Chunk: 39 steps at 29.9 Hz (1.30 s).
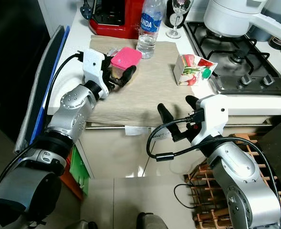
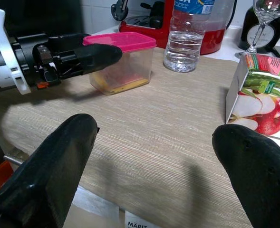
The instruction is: Restocking fridge
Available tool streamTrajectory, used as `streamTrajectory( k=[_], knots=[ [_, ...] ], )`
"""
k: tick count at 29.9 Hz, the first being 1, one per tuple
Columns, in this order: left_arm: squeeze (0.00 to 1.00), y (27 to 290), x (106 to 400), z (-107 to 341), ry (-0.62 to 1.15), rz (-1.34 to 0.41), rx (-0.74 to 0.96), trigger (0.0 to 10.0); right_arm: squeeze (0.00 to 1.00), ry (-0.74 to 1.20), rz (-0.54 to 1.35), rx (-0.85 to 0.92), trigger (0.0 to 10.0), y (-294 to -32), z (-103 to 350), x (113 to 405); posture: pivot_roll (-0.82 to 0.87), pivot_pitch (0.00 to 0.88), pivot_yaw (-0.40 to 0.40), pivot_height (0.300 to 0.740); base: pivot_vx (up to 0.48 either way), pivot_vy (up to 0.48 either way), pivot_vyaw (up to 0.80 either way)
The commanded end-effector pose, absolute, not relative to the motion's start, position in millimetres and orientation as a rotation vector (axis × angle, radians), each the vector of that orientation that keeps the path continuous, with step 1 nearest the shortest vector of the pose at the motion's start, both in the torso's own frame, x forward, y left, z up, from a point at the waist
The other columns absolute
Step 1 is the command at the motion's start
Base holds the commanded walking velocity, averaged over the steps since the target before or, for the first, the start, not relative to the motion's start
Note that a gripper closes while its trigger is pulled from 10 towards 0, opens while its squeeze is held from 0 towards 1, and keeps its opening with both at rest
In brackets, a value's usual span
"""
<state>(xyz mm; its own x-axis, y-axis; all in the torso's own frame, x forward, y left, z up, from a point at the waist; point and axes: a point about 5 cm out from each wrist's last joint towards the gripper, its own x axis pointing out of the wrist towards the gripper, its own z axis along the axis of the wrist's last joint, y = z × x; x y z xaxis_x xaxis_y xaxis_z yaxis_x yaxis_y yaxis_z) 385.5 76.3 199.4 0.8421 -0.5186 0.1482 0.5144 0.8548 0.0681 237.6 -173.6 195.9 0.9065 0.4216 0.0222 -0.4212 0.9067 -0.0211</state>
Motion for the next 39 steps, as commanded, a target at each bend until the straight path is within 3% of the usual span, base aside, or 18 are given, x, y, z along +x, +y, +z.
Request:
streamTrajectory(
  k=[1,10,11,12,25,39],
  knots=[
    [0.00,70.6,385.9,194.8,-0.121,-0.543,0.006,10.0,0.00,-0.031,0.453,-0.024,10.0,-170.8,199.4,233.2,-0.33,0.129,-0.054,0.740,0.000,0.000,0.00],
    [0.00,67.1,388.5,193.7,-0.101,-0.516,0.001,10.0,0.00,-0.029,0.455,-0.027,10.0,-170.1,199.0,233.7,-0.33,0.125,-0.055,0.740,0.000,0.000,0.00],
    [0.00,66.1,388.5,193.1,-0.098,-0.517,0.006,8.6,0.00,-0.028,0.456,-0.027,10.0,-169.9,198.9,233.8,-0.33,0.125,-0.055,0.740,0.000,0.000,0.00],
    [0.00,65.1,388.7,191.8,-0.091,-0.511,0.013,0.0,0.00,-0.028,0.457,-0.027,10.0,-169.5,198.9,233.9,-0.33,0.125,-0.055,0.740,0.000,0.000,0.00],
    [0.00,56.8,388.4,188.6,-0.093,-0.433,0.014,0.0,0.00,-0.035,0.460,-0.025,10.0,-167.9,200.5,235.2,-0.33,0.117,-0.061,0.740,0.000,0.000,0.00],
    [0.00,40.5,373.3,200.6,-0.211,-0.531,-0.009,0.0,0.00,-0.069,0.541,-0.049,10.0,-159.8,206.5,241.5,-0.31,0.070,-0.064,0.740,0.000,0.000,0.00]
  ],
)
